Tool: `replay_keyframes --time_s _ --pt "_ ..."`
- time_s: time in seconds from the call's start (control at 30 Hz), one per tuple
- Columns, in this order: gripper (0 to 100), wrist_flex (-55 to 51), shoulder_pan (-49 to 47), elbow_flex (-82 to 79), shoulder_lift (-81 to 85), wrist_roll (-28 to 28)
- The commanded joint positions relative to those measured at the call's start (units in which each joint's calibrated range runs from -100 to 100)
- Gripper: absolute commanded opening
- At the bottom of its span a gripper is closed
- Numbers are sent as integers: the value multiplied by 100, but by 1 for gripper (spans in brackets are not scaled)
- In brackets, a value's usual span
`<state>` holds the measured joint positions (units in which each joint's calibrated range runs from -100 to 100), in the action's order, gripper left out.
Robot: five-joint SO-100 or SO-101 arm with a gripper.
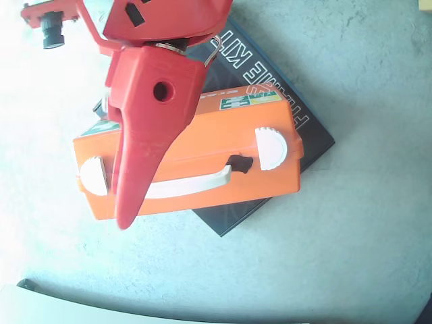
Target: Grab the white handle of the orange box
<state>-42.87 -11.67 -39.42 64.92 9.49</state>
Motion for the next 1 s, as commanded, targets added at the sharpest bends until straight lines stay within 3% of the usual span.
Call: replay_keyframes --time_s 0.0,0.23,0.97 --pt "31 -87 164 1607 -819 188" --pt "30 -95 195 3752 -2017 208" --pt "30 -2 1527 6836 -4860 182"
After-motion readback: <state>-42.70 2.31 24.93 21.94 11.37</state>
